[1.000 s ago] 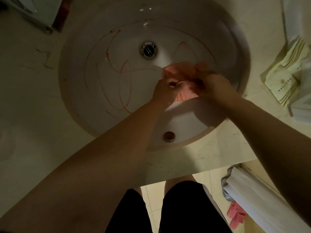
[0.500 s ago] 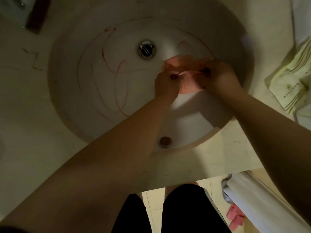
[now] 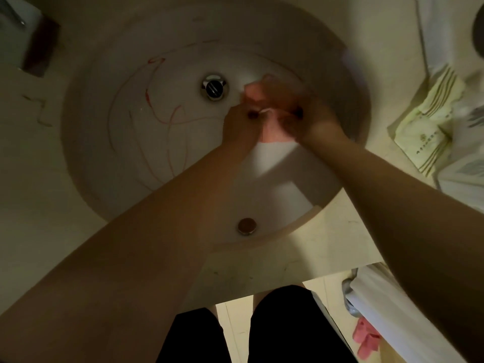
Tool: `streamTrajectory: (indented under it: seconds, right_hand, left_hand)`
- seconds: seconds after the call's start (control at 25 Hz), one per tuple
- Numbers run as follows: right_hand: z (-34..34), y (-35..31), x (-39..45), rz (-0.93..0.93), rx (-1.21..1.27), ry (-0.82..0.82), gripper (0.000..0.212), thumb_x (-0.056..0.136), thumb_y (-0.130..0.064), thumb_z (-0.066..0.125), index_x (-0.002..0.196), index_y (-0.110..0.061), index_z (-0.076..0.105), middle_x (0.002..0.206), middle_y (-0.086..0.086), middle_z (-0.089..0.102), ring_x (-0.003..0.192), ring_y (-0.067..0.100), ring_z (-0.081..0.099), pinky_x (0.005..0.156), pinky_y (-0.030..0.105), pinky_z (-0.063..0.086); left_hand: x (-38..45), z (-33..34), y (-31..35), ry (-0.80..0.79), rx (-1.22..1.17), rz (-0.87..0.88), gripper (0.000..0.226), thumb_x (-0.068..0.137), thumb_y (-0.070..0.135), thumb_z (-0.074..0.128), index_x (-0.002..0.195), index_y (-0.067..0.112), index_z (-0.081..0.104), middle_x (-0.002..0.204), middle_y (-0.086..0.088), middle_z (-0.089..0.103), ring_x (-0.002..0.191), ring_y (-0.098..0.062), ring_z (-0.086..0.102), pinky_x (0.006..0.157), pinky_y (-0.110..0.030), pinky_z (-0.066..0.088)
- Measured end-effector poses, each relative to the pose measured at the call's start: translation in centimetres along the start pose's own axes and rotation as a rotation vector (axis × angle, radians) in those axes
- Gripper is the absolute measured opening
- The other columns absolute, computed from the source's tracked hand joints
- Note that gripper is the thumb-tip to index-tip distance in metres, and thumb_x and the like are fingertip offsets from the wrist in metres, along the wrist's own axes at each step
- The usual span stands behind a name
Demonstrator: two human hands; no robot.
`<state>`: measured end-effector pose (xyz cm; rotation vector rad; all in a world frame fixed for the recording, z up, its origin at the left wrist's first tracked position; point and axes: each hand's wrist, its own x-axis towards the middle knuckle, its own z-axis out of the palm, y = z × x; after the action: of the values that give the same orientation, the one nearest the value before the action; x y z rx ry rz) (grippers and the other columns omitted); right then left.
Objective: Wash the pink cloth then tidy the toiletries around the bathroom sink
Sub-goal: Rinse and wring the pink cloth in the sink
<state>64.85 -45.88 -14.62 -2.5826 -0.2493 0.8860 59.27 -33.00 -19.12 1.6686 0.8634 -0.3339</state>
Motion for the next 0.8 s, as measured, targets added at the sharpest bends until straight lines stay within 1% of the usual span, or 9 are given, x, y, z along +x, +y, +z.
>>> streamTrajectory:
  seconds: [0.08,0.16,0.24,0.32,0.44,0.52,0.6,0.68,0.8]
  right_hand:
    - [1.4,0.3,-2.5,0.007,0.114,0.039,0.044,0.088,-0.035,0.061,0.122,-0.008,0.057,0.112,0.014,0.065,0.103,0.027,0.061,0.080,0.026,0.043]
    - [2.6,0.3,-4.6,0.024,0.094,0.048,0.050,0.083,-0.045,0.058,0.116,-0.008,0.058,0.099,0.012,0.067,0.091,0.028,0.063,0.074,0.030,0.048]
    - [3.5,0.0,-5.8,0.074,0.134,0.055,0.044,0.084,-0.042,0.061,0.112,-0.008,0.060,0.091,0.009,0.066,0.084,0.026,0.064,0.068,0.029,0.049]
    - [3.9,-0.4,-6.5,0.132,0.267,0.072,0.036,0.087,-0.031,0.062,0.118,-0.013,0.058,0.093,0.000,0.065,0.083,0.016,0.062,0.066,0.020,0.045]
    - [3.4,-0.6,-6.6,0.130,0.307,0.054,0.034,0.088,-0.025,0.061,0.121,-0.019,0.057,0.098,-0.002,0.065,0.086,0.013,0.062,0.072,0.015,0.043]
    - [3.4,-0.1,-5.4,0.119,0.315,0.057,0.027,0.089,-0.026,0.061,0.115,-0.017,0.061,0.095,-0.001,0.065,0.086,0.016,0.063,0.071,0.008,0.044]
    - [3.7,0.1,-4.3,0.139,0.291,0.079,0.024,0.088,-0.034,0.060,0.107,-0.020,0.064,0.092,-0.001,0.066,0.086,0.020,0.064,0.076,0.018,0.050]
    - [4.3,0.4,-3.9,0.177,0.285,0.159,0.021,0.087,-0.041,0.055,0.100,-0.027,0.064,0.090,-0.007,0.067,0.087,0.018,0.065,0.078,0.028,0.053]
    - [4.9,0.0,-3.7,0.189,0.302,0.254,0.018,0.089,-0.034,0.052,0.097,-0.022,0.063,0.086,-0.006,0.065,0.083,0.017,0.064,0.069,0.026,0.053]
  left_hand:
    - [-1.7,-0.5,-0.9,-0.045,0.096,0.030,0.025,0.082,0.023,0.066,0.102,0.010,0.072,0.103,-0.013,0.072,0.097,-0.026,0.066,0.079,-0.027,0.050]
    - [-3.3,-1.1,-2.0,-0.074,0.140,0.018,0.023,0.087,0.026,0.064,0.103,0.011,0.072,0.102,-0.010,0.072,0.094,-0.023,0.066,0.078,-0.028,0.051]
    - [-4.2,-1.6,-3.1,-0.066,0.092,-0.025,0.021,0.086,0.027,0.065,0.097,0.011,0.072,0.095,-0.010,0.072,0.089,-0.022,0.066,0.076,-0.031,0.051]
    - [-4.5,-1.8,-3.6,-0.056,0.045,-0.053,0.022,0.085,0.027,0.067,0.096,0.008,0.071,0.094,-0.012,0.071,0.085,-0.021,0.064,0.074,-0.031,0.049]
    - [-4.5,-2.1,-3.6,-0.074,-0.025,-0.075,0.024,0.087,0.026,0.066,0.097,0.005,0.069,0.091,-0.012,0.070,0.083,-0.021,0.063,0.072,-0.030,0.047]
    - [-4.3,-2.0,-3.4,-0.073,-0.041,-0.081,0.020,0.088,0.024,0.064,0.087,0.004,0.066,0.075,-0.004,0.064,0.073,-0.019,0.059,0.063,-0.027,0.045]
    - [-3.9,-1.5,-3.0,-0.040,-0.010,-0.079,0.018,0.088,0.023,0.063,0.077,0.009,0.063,0.065,0.001,0.058,0.067,-0.019,0.055,0.056,-0.026,0.041]
    - [-3.3,-0.8,-2.4,-0.007,-0.010,-0.098,0.019,0.088,0.025,0.062,0.081,0.008,0.066,0.075,-0.008,0.066,0.075,-0.024,0.061,0.062,-0.029,0.046]
    - [-2.1,0.1,-1.2,0.029,0.009,-0.124,0.022,0.087,0.027,0.062,0.091,0.006,0.070,0.094,-0.014,0.071,0.086,-0.025,0.066,0.068,-0.030,0.049]
